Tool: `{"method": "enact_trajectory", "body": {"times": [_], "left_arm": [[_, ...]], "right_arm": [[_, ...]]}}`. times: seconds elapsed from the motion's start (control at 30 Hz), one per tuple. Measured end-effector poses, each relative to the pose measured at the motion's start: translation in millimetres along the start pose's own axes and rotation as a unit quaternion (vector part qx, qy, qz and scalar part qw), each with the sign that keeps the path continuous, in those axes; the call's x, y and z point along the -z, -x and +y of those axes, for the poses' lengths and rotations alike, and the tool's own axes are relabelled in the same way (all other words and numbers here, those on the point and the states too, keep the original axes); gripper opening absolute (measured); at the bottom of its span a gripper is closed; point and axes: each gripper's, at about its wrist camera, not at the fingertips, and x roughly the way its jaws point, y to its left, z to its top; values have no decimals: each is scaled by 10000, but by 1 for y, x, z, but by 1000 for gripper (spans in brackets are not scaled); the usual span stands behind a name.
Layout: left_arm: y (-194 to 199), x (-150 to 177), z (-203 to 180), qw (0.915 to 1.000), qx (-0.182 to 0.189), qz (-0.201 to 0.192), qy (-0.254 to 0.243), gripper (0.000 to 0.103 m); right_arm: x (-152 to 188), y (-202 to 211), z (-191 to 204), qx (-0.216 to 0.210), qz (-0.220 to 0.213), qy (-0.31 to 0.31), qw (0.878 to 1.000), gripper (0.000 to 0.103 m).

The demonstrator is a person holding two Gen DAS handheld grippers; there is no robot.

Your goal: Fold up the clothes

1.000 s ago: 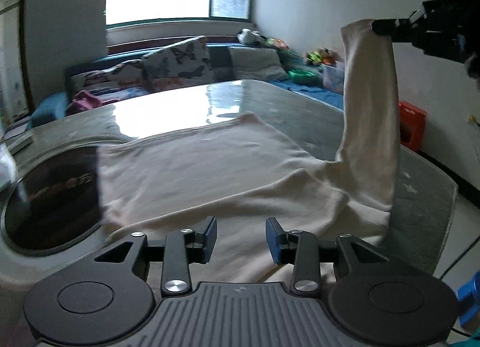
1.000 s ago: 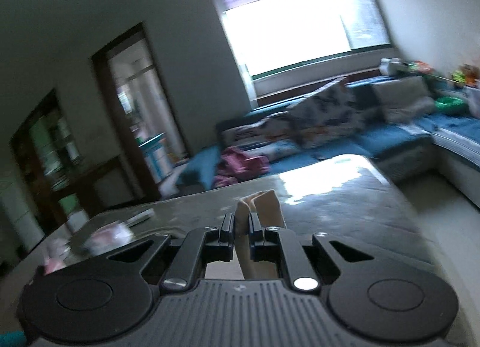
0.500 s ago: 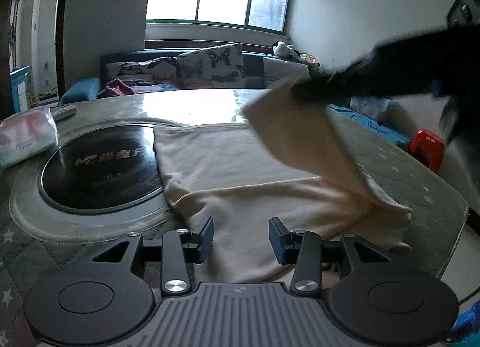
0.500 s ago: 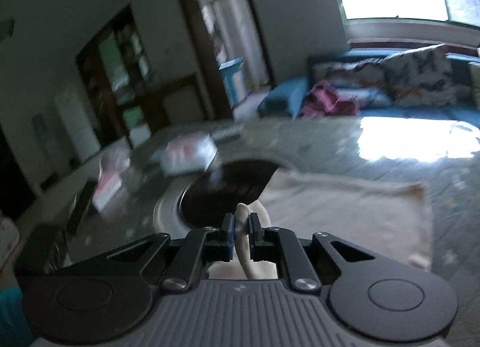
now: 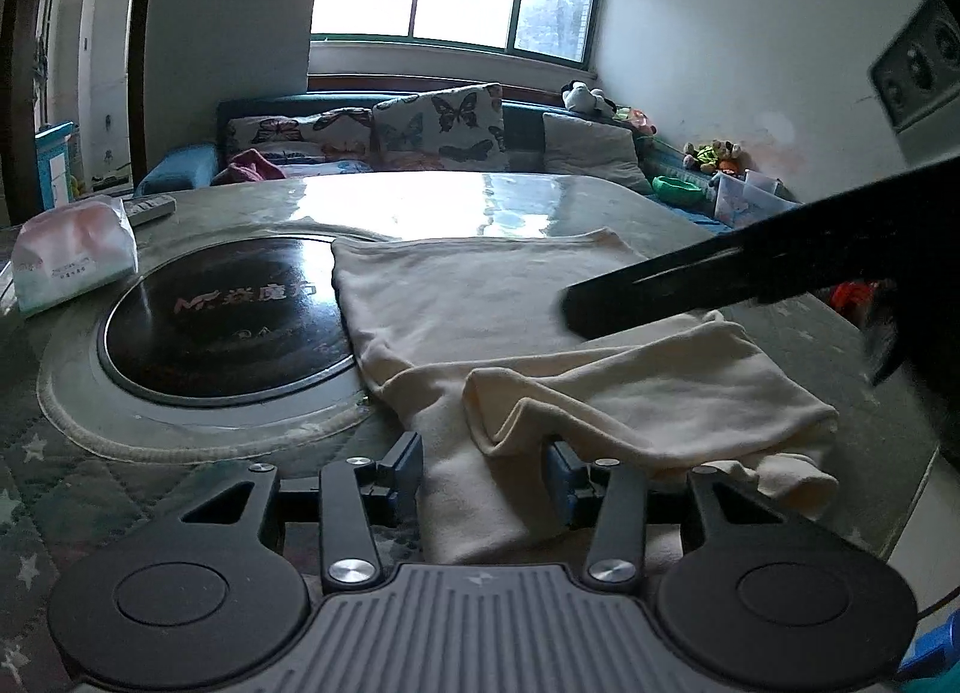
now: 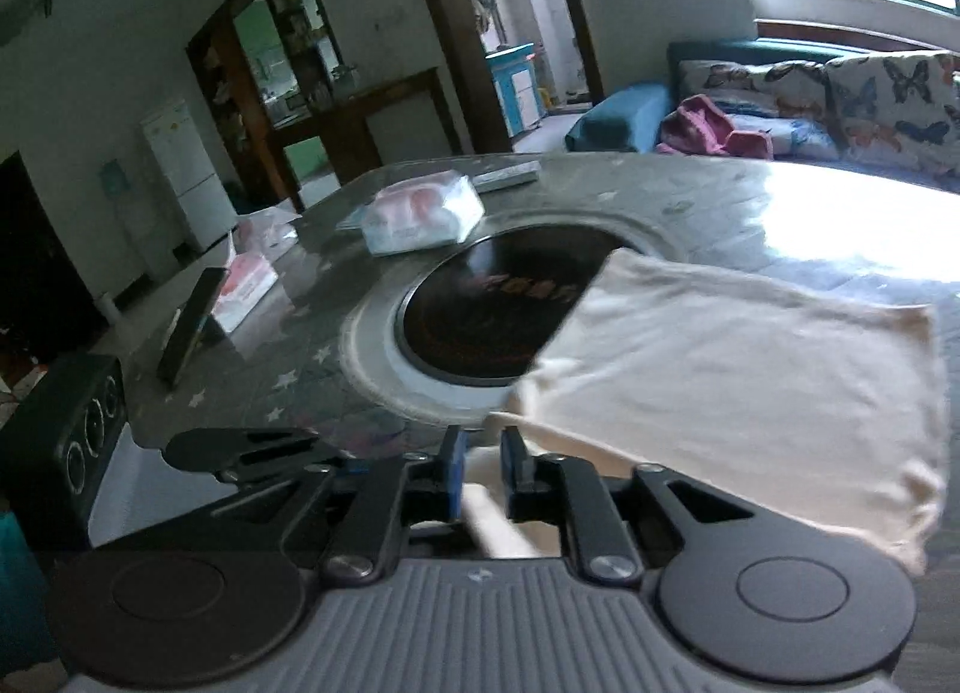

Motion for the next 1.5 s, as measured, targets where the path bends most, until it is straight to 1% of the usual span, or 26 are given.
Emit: {"method": "enact_trajectory", "body": {"times": [0.07,0.13,0.27,0.37,0.47,0.6,0.77,0.87,1.03,1.13,1.17,1.2,1.27,1.3,1.4,1.47,1.5], "left_arm": [[2,-2,-1,10000,-18,-39,-10,47],[5,-5,-2,9999,-56,-109,-38,47],[12,-11,-8,9995,-116,-279,-134,46],[11,-18,-11,9993,-26,-325,-178,45],[6,-20,-20,9992,51,-262,-289,45],[-8,-19,-27,9995,57,-50,-317,45],[-15,-14,-25,9996,-70,153,-234,45],[-15,-11,-22,9996,-107,243,-134,45],[-18,-8,-23,9993,-101,365,-68,45],[-18,-9,-22,9992,-145,377,16,43],[-18,-9,-21,9991,-160,377,59,31],[-17,-9,-21,9991,-186,379,70,17],[-16,-10,-19,9990,-234,369,109,8],[-15,-10,-18,9989,-256,357,137,6],[-7,-12,-22,9993,-326,162,47,5],[-3,-13,-24,9992,-382,81,-67,5],[-3,-14,-25,9992,-368,103,-83,5]], "right_arm": [[1,13,-9,239,1,49,9997,25],[11,25,-20,496,3,-42,9988,26],[33,49,-42,1008,8,-235,9946,32],[49,67,-59,1390,11,-379,9896,32],[66,85,-76,1770,15,-522,9828,33],[83,93,-87,1910,23,-744,9788,34],[99,94,-97,2029,104,-914,9749,36],[104,91,-99,2086,168,-862,9740,41],[97,88,-96,2066,51,-708,9758,43],[92,86,-94,2053,-20,-614,9768,44],[90,85,-94,2049,-44,-583,9770,44],[89,84,-93,2044,-68,-552,9773,44],[86,83,-92,2035,-115,-490,9778,44],[84,82,-92,2031,-139,-459,9780,44],[79,79,-90,2028,-230,-350,9783,44],[76,76,-89,1995,-292,-294,9790,42],[74,73,-88,1964,-325,-267,9796,40]]}}
